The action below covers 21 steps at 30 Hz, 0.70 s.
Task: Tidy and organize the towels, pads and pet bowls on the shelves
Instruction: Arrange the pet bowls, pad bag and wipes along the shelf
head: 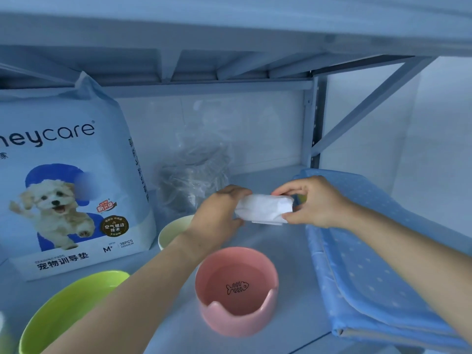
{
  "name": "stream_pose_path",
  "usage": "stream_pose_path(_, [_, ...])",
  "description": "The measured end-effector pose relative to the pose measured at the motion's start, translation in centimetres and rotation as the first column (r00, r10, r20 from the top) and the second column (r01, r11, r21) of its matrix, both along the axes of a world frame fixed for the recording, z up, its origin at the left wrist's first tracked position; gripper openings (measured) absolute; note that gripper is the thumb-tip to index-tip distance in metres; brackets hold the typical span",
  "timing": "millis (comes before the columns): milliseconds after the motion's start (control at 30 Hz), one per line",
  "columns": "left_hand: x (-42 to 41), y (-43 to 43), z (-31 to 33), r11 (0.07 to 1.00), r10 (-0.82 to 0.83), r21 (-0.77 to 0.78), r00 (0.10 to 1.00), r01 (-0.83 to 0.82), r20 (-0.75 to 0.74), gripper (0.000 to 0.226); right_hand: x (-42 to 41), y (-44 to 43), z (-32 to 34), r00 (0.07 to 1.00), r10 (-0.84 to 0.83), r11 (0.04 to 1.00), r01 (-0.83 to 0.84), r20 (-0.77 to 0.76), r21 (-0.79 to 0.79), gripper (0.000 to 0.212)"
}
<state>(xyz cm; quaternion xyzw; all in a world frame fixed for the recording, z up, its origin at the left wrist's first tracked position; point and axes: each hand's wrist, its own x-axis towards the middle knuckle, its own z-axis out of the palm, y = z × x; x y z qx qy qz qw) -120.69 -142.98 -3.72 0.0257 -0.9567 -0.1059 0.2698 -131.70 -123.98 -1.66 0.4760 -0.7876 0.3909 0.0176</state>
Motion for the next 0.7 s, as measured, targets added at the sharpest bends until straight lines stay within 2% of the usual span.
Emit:
stream_pose_path(167, [-0.3, -0.3, 0.7, 0.994, -0.076, 0.065, 0.988, 0.085, -0.132, 0.046, -1.0, 0.6, 0.5, 0.995, -0.045, 0.989, 0.057, 0.086, -0.135, 0.03])
stream_pose_path(267, [-0.6, 0.2, 1.7, 0.988, -0.06, 0.129, 0.984, 0.082, -0.168, 0.042, -2.1, 0.5, 1.4, 0.99, -0.023, 0.967, 0.057, 0.137, -0.25, 0.029])
stream_pose_path(367, [-1.0, 0.4, 2.5, 0.978, -0.017, 0.201, 0.981, 0.057, -0.196, 0.035, -3.2, 0.0, 2.4, 0.974, 0.034, 0.956, 0.033, 0.224, -0.292, 0.024])
stream_pose_path(567, [-2.1, 0.9, 4.0, 0.948, 0.134, 0.313, 0.961, -0.054, -0.241, 0.023, -4.8, -1.6, 4.1, 0.958, 0.112, 0.94, -0.016, 0.264, -0.342, 0.013])
stream_pose_path(700, [-3.9, 0.4, 3.4, 0.908, 0.236, 0.38, 0.964, -0.174, -0.124, 0.023, -6.0, -2.8, 3.4, 0.984, 0.038, 0.975, 0.002, 0.176, -0.221, 0.01])
